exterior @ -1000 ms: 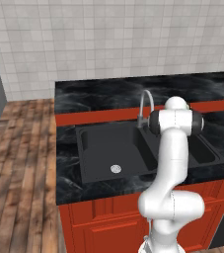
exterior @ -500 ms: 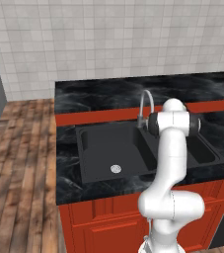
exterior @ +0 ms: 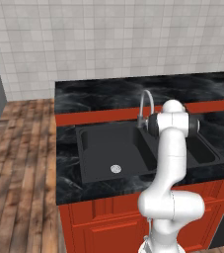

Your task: Soak the sponge with water for a few seconds and then drop it inside the sink.

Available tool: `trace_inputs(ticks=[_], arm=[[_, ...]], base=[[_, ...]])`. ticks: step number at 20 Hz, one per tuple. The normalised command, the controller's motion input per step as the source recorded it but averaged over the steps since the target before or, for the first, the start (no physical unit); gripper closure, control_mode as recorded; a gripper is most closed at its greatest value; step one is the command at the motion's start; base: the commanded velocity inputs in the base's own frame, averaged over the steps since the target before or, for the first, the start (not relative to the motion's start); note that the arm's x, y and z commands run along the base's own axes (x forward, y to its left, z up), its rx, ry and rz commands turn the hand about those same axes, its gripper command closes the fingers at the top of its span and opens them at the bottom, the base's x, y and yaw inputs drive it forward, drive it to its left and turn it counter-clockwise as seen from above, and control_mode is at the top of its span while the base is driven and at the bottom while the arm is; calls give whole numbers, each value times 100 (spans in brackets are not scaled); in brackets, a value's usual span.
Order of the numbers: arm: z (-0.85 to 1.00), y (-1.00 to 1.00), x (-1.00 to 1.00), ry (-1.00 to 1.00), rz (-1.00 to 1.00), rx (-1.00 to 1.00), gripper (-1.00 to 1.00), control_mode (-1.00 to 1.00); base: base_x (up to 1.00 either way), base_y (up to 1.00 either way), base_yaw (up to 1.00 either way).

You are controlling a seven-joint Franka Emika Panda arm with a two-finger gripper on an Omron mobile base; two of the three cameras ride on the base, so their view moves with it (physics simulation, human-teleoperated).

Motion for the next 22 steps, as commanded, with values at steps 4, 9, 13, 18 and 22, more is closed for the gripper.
trace_inputs(ticks=[4,9,13,18,22], arm=[[-14,-7,10,0,-3,0,-100,-100],[-14,-9,12,0,-7,0,-100,-100],[-6,-7,14,0,-9,0,-100,-100],[0,-1,17,0,-10,0,-100,-100],[0,0,14,0,-7,0,-100,-100]], base=[[0,0,0],[0,0,0],[0,0,0],[0,0,0],[0,0,0]])
